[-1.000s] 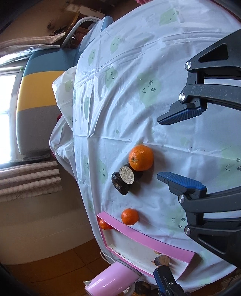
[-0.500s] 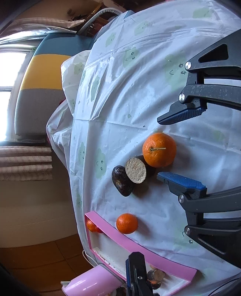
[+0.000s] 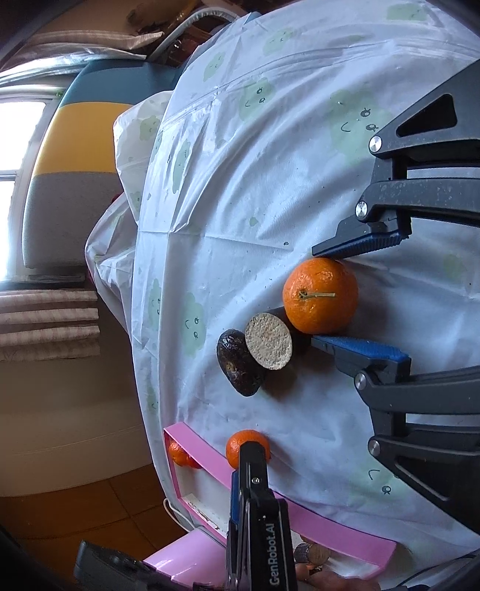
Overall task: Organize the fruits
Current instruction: 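Grasp a mandarin with the left tool while the right tool grasps the stemmed mandarin, then carry the mandarin into the tray and open the left tool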
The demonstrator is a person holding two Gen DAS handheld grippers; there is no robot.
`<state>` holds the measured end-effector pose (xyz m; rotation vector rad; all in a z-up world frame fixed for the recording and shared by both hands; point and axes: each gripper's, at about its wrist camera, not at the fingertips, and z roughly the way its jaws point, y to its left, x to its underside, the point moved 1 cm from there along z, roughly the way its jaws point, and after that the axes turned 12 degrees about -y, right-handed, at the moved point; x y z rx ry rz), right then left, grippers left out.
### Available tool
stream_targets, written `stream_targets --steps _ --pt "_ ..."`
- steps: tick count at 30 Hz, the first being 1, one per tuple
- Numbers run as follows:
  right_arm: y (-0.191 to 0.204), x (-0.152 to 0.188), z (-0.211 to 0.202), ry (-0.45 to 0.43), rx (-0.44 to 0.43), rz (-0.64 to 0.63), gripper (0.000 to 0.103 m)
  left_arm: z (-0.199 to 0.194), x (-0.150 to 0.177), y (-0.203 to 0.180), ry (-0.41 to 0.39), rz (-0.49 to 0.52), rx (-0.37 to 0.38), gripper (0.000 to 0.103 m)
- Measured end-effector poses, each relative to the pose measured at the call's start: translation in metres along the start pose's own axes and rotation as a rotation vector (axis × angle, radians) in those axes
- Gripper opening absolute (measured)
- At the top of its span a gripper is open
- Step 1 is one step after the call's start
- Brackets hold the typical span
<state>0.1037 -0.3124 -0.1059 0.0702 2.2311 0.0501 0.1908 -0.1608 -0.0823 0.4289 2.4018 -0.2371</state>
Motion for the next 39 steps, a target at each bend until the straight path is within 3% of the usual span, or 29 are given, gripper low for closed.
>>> stream_targets --steps 5,9,14,17,20,27,39 --pt "-0.001 0.001 0.000 -0.003 -0.005 0.008 0.040 0.005 0.005 -0.005 -0.003 0.043 -0.017 0.038" --pt "-0.003 0.000 -0.004 -0.011 0.021 0.013 0.040 -0.012 0.012 -0.013 -0.027 0.037 0.014 0.038" --pt "-0.013 0.005 -0.016 -0.009 0.073 0.013 0.040 -0.043 0.040 -0.031 -0.055 0.047 0.057 0.038" --pt "-0.019 0.010 -0.021 0.000 0.134 -0.005 0.040 -0.052 0.060 -0.040 -0.065 0.049 0.044 0.038" --pt "-0.025 0.014 -0.023 0.003 0.130 0.016 0.040 -0.052 0.075 -0.044 -0.074 0.054 0.035 0.039" --pt "-0.028 0.018 -0.022 -0.001 0.128 0.049 0.040 -0.044 0.080 -0.034 -0.056 -0.026 0.068 0.038" --pt "-0.025 0.020 -0.020 -0.004 0.156 0.019 0.040 -0.053 0.082 -0.032 -0.044 -0.044 0.060 0.038"
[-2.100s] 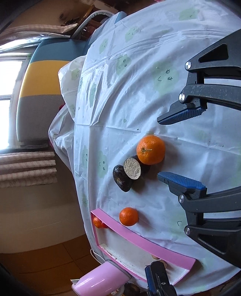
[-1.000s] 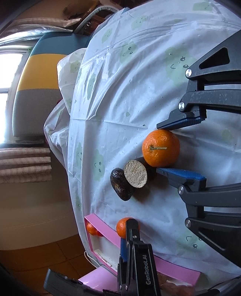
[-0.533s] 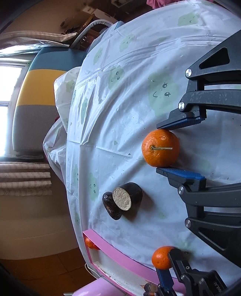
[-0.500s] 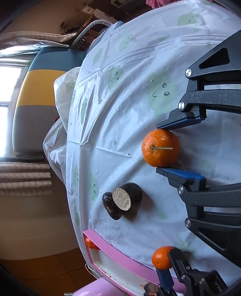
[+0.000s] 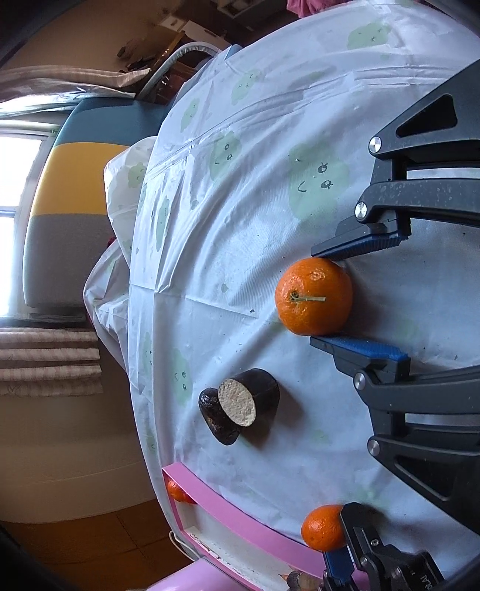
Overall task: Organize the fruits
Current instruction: 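Carry the mandarin into the tray and open the left tool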
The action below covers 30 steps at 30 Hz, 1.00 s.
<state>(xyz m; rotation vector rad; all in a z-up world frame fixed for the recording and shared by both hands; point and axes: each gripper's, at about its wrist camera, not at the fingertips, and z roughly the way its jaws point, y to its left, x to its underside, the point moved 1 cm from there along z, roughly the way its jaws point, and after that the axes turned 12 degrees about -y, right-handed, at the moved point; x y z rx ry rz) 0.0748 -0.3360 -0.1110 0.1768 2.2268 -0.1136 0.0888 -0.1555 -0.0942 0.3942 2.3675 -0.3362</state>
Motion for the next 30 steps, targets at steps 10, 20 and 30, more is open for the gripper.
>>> stream_targets --steps 10,20,30 --pt "0.007 0.001 0.000 -0.005 0.032 -0.040 0.040 -0.036 -0.003 0.004 -0.069 0.000 -0.009 0.038" --pt "0.010 0.002 -0.002 -0.009 0.046 -0.058 0.040 -0.067 -0.003 0.018 -0.128 -0.019 -0.038 0.038" --pt "0.012 0.002 -0.002 -0.010 0.058 -0.075 0.040 -0.091 -0.006 0.045 -0.181 -0.068 -0.083 0.038"
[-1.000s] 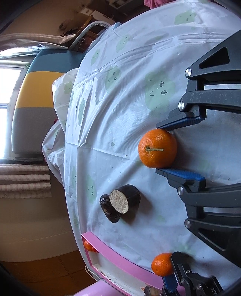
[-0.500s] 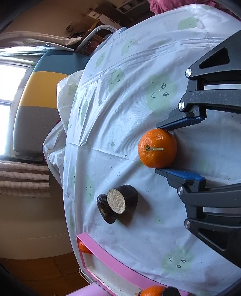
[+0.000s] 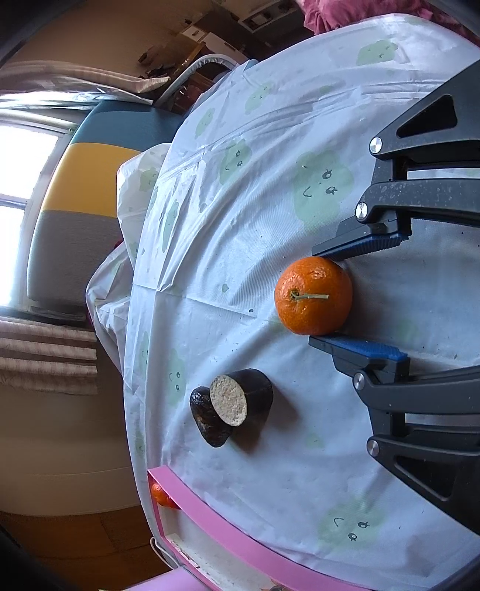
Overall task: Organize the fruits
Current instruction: 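Carry the mandarin into the tray and open the left tool, then carry the stemmed mandarin into the tray and open the right tool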
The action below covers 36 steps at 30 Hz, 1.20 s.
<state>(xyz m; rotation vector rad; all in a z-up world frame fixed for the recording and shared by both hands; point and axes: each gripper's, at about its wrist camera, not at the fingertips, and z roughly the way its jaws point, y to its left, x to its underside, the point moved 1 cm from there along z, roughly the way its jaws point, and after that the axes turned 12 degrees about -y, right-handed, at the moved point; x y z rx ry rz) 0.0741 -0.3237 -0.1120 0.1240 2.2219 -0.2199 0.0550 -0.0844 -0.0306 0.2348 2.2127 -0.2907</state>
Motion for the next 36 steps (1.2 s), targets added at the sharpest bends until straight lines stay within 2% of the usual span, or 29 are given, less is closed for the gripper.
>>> stream_targets --steps 18,28,32,36 --pt "0.003 0.000 0.000 -0.001 0.018 -0.023 0.040 0.016 -0.018 0.089 -0.024 -0.113 -0.220 0.038" --pt "0.003 0.000 0.000 -0.001 0.018 -0.024 0.040 0.036 -0.016 0.108 0.020 -0.146 -0.271 0.039" --pt "0.003 0.000 0.000 -0.001 0.018 -0.024 0.040 0.038 -0.013 0.111 0.031 -0.163 -0.279 0.049" --pt "0.003 0.000 0.000 -0.001 0.018 -0.024 0.040 0.030 -0.014 0.107 0.015 -0.169 -0.265 0.050"
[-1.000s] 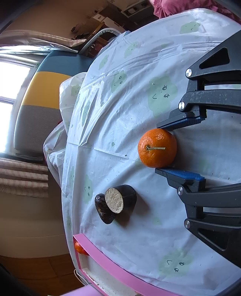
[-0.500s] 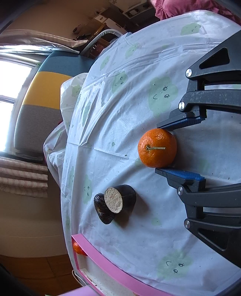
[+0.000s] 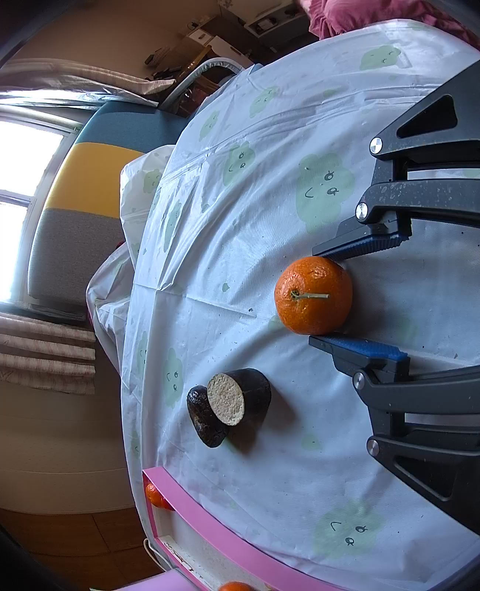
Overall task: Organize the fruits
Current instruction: 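Carry the stemmed mandarin into the tray and open the right tool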
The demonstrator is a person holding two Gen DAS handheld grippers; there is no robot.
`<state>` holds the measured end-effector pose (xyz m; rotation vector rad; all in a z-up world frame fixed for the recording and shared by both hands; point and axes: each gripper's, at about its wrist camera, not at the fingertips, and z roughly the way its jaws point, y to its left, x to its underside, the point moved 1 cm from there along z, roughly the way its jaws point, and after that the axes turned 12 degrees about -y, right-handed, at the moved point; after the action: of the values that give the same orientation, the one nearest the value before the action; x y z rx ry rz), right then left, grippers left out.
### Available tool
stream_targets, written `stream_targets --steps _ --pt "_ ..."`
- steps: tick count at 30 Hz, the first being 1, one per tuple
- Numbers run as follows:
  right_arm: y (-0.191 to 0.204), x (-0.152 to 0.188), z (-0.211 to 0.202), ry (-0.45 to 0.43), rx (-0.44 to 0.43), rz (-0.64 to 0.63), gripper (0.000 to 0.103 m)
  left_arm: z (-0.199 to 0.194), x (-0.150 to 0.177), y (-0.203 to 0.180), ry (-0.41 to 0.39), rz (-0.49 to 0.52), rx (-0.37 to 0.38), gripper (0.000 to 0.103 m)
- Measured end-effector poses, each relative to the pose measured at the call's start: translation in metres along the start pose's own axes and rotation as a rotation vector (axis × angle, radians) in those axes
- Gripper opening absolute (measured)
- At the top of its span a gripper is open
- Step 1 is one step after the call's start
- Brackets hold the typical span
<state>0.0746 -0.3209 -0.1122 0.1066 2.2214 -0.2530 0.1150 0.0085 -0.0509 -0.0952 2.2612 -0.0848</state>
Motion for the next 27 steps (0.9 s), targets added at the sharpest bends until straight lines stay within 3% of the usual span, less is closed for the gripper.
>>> stream_targets --steps 11,16,27 --pt "0.001 -0.001 -0.006 0.015 -0.020 0.032 0.038 -0.035 0.004 -0.014 -0.056 0.047 0.049 0.050" --pt "0.020 -0.005 -0.019 0.023 -0.108 0.064 0.038 -0.046 0.006 -0.012 -0.075 0.055 0.053 0.050" --pt "0.111 -0.050 -0.056 -0.051 -0.375 -0.012 0.038 -0.064 0.011 0.002 -0.105 0.042 0.043 0.050"
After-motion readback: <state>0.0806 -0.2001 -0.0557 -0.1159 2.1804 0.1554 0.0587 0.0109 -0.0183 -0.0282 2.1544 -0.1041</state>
